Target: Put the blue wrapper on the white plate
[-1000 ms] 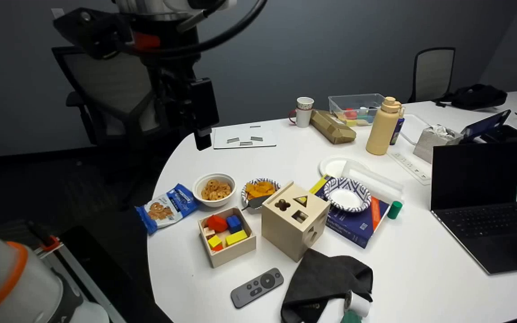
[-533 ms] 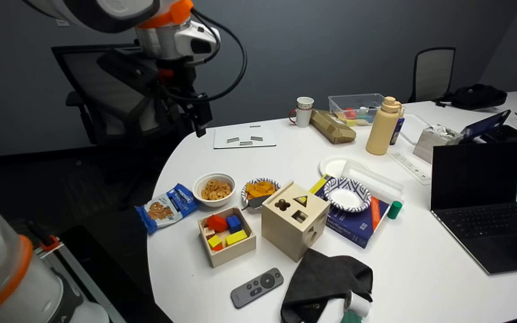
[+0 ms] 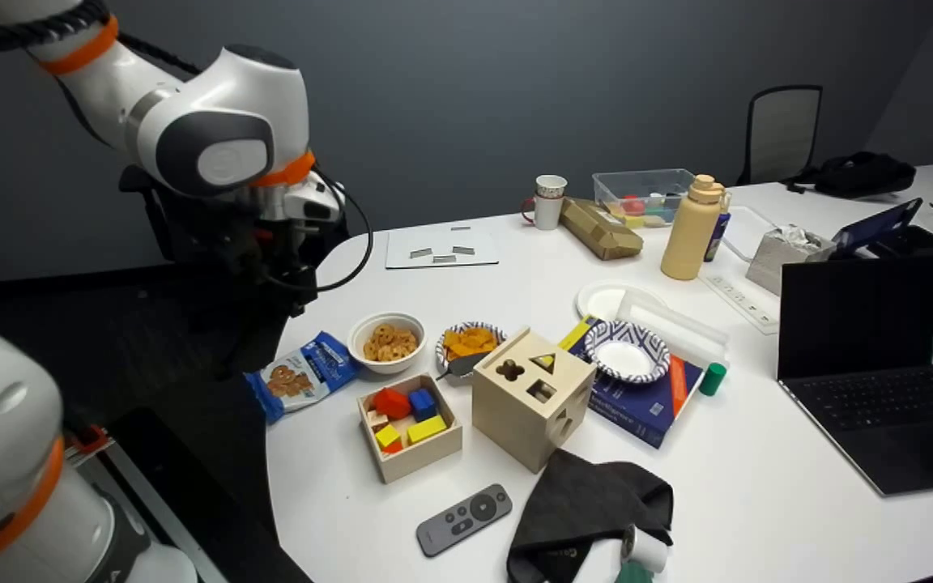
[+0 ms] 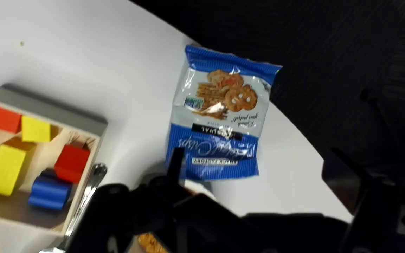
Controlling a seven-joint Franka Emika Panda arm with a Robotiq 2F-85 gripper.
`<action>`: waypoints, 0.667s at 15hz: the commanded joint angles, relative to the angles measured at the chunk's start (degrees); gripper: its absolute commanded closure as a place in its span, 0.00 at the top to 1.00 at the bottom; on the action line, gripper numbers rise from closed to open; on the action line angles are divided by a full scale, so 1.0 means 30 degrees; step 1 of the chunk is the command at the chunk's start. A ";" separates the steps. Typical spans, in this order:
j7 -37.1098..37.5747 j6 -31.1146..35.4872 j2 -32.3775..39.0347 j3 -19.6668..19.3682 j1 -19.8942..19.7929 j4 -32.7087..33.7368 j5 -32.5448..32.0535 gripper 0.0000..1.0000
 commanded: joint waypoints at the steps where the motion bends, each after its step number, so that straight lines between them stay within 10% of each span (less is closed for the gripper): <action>1: -0.1762 0.2871 0.4966 0.1238 0.0976 0.0905 0.4818 1.00; 5: -0.2162 0.4490 0.8855 0.3411 -0.0019 0.2314 0.7290 1.00; 10: 0.1199 0.7756 1.1834 0.2809 0.0955 0.3035 0.4933 1.00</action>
